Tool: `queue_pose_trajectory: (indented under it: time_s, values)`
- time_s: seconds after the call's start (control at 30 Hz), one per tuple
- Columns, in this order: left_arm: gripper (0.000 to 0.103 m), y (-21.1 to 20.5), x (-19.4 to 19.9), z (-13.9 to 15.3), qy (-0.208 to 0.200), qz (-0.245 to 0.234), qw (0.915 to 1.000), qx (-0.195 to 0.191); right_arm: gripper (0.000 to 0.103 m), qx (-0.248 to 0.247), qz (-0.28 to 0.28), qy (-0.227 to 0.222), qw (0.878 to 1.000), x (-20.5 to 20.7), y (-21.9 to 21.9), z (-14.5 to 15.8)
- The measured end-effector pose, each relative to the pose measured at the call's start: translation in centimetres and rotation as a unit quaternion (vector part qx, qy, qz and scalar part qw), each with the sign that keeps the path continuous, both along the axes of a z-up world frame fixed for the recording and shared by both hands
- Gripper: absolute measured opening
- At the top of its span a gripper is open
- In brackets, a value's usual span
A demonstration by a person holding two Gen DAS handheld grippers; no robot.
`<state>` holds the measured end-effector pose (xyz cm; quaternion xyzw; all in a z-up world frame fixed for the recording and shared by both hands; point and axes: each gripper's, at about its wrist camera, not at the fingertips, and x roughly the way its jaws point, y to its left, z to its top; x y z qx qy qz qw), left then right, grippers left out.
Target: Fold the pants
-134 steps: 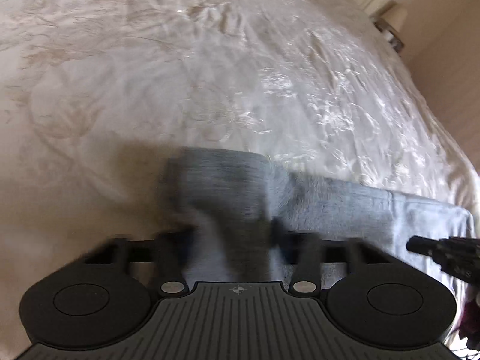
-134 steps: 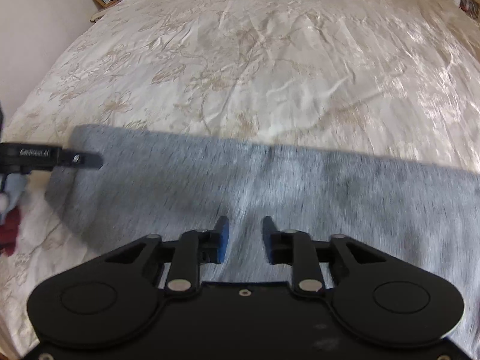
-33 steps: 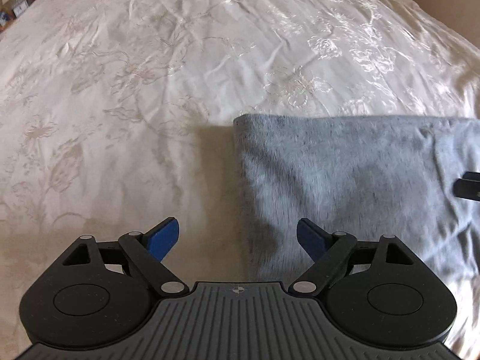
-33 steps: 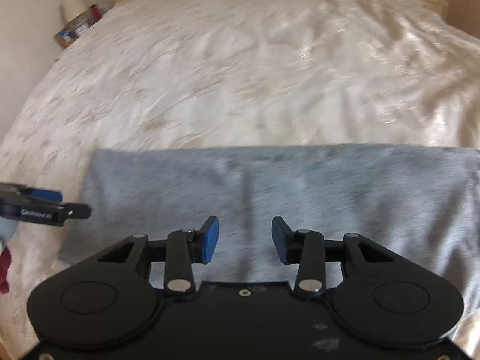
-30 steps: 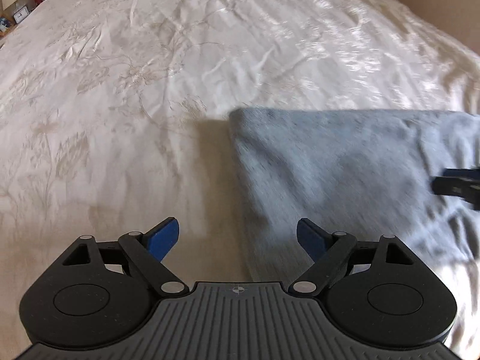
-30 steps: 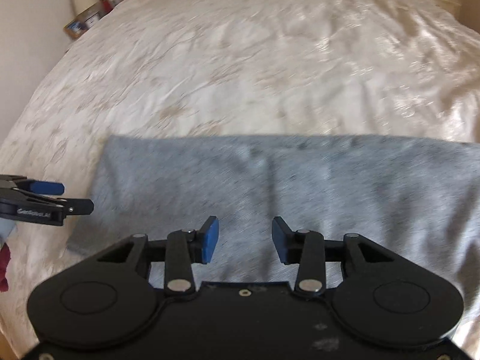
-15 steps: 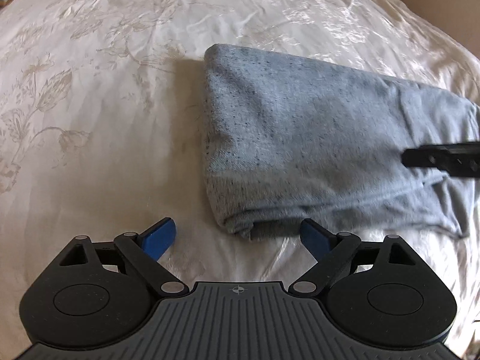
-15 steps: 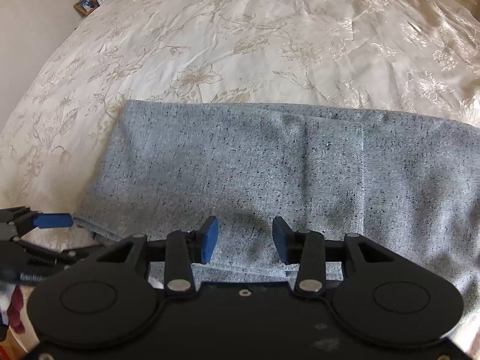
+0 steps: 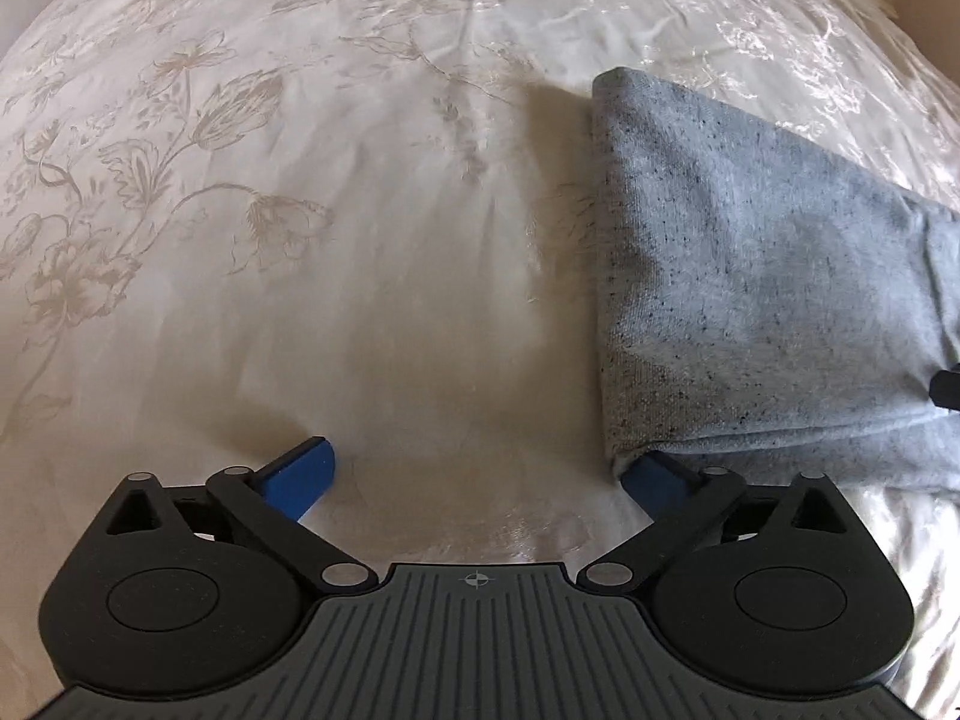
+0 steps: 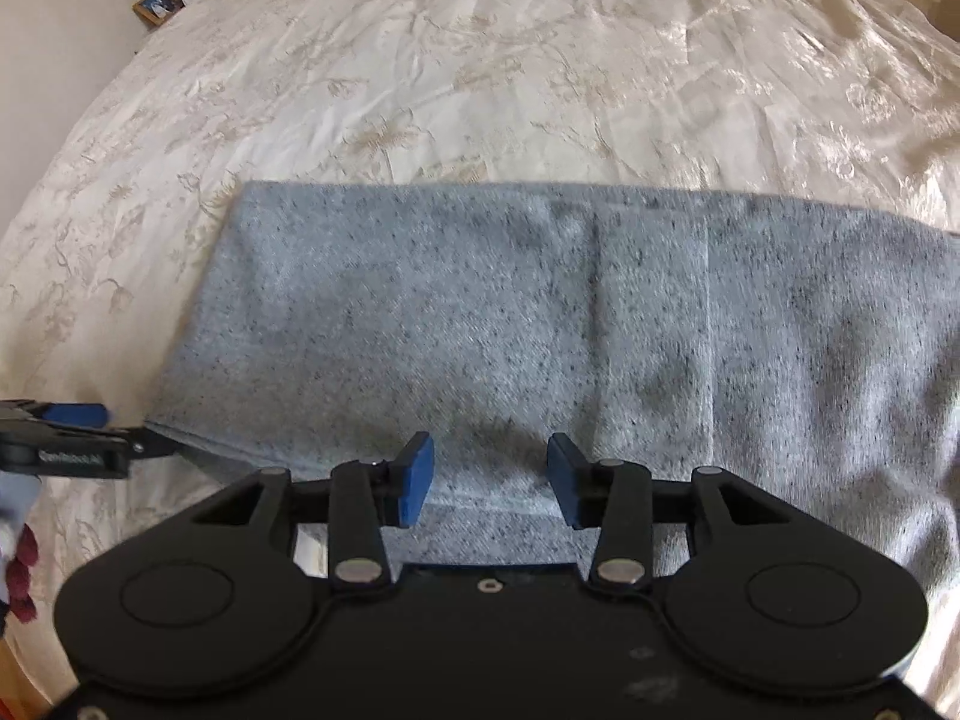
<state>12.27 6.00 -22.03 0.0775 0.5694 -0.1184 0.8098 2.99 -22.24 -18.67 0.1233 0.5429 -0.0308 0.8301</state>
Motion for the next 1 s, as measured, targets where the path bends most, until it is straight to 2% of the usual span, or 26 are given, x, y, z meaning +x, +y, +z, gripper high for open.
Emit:
queue_pose_trajectory:
  time_s: [0.17, 0.23, 0.3, 0.37, 0.43, 0.53, 0.63, 0.77, 0.83, 0.87, 0.93, 1.0]
  values:
    - [0.103, 0.6, -0.7, -0.1, -0.004, 0.003, 1.0, 0.005, 0.044, -0.005, -0.011, 0.007, 1.0, -0.3, -0.1, -0.3]
    - [0.102, 1.6, -1.2, -0.1, -0.007, 0.015, 0.9994, 0.032, 0.044, -0.006, -0.017, 0.007, 1.0, -0.3, -0.2, -0.3]
    - [0.102, 2.9, -1.4, 0.4, -0.005, 0.032, 0.9988, 0.036, 0.044, -0.009, -0.021, 0.008, 1.0, -0.3, -0.1, -0.1]
    - [0.102, 4.1, -1.5, 1.6, -0.015, 0.045, 0.9985, 0.028, 0.044, -0.01, -0.027, 0.0, 1.0, -0.3, 0.0, 0.5]
    - [0.102, 4.1, -1.3, 3.3, -0.037, 0.037, 0.9985, 0.016, 0.044, -0.012, -0.026, -0.025, 0.999, -0.1, 0.3, 1.5]
    - [0.102, 2.4, -0.1, 5.6, -0.063, 0.018, 0.9973, -0.032, 0.046, -0.018, -0.021, -0.052, 0.998, 1.0, 0.8, 2.6]
    - [0.102, -0.7, 1.3, 6.1, -0.068, -0.016, 0.9957, -0.061, 0.047, -0.019, -0.018, -0.052, 0.998, 2.8, 0.9, 2.4]
    - [0.102, -4.1, 1.8, 3.8, -0.041, -0.066, 0.996, -0.043, 0.047, -0.026, -0.021, -0.019, 0.999, 4.0, 0.7, 0.4]
    - [0.103, -4.6, 1.8, 1.2, 0.022, -0.083, 0.9963, -0.01, 0.047, -0.023, -0.026, 0.015, 0.999, 3.7, 0.4, -1.1]
    - [0.103, -4.4, 1.7, 0.3, 0.048, -0.08, 0.9956, -0.012, 0.047, -0.017, -0.027, 0.028, 0.999, 3.4, 0.2, -1.7]
    - [0.102, -3.5, 1.6, 1.0, 0.049, -0.063, 0.9965, -0.027, 0.047, -0.009, -0.019, 0.028, 0.999, 2.9, -0.1, -1.8]
    - [0.102, -3.6, 1.6, 2.5, 0.025, -0.07, 0.9971, -0.014, 0.047, -0.006, -0.013, 0.025, 1.0, 2.9, -0.3, -1.1]
